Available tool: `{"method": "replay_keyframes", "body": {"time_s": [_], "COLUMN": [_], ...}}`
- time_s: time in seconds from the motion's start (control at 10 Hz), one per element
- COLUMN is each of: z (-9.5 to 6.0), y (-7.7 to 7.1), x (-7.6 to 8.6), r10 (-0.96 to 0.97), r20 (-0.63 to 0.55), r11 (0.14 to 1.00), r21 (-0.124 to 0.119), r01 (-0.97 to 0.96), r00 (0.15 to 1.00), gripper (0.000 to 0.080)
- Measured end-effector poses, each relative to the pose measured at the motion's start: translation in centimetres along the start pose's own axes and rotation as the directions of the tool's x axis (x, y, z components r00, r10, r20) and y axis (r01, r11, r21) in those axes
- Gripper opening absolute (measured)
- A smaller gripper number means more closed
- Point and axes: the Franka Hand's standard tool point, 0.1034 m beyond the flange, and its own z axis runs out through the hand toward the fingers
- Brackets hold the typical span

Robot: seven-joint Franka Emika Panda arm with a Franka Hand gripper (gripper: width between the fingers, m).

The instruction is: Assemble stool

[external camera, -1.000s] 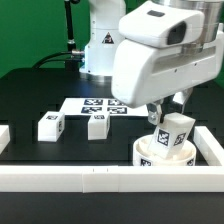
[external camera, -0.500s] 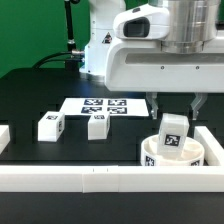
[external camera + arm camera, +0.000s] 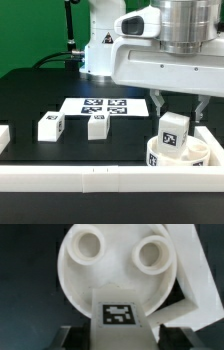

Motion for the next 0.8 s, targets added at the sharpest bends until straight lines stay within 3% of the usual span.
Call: {"method": "replay_keyframes", "body": {"time_s": [0.1, 0.3, 0.4, 0.5, 0.6, 0.7, 0.8], "z": [0.0, 0.2, 0.2, 0.2, 0.3, 0.3, 0.3], "y": [-0.1, -0.2, -0.5, -0.9, -1.2, -1.3, -1.4], "x": [0.1, -0.1, -0.2, -0.5, -0.6, -0.7, -0.9], "r10": [0.153, 0.395, 0.516, 0.644, 0.703, 0.798, 0.829], "r20": [-0.008, 0.004, 0.019, 0.056, 0.096, 0.151, 0.171], "r11": [0.987, 0.914, 0.847, 0.748, 0.687, 0.564, 0.516], "r21": [0.043, 0.105, 0.142, 0.165, 0.165, 0.152, 0.136], "r01": [-0.153, -0.393, -0.513, -0.643, -0.707, -0.811, -0.846], "r00": [0.988, 0.919, 0.856, 0.763, 0.705, 0.583, 0.533], "gripper": [0.033, 0.033, 0.033, 0.033, 0.033, 0.033, 0.033]}}
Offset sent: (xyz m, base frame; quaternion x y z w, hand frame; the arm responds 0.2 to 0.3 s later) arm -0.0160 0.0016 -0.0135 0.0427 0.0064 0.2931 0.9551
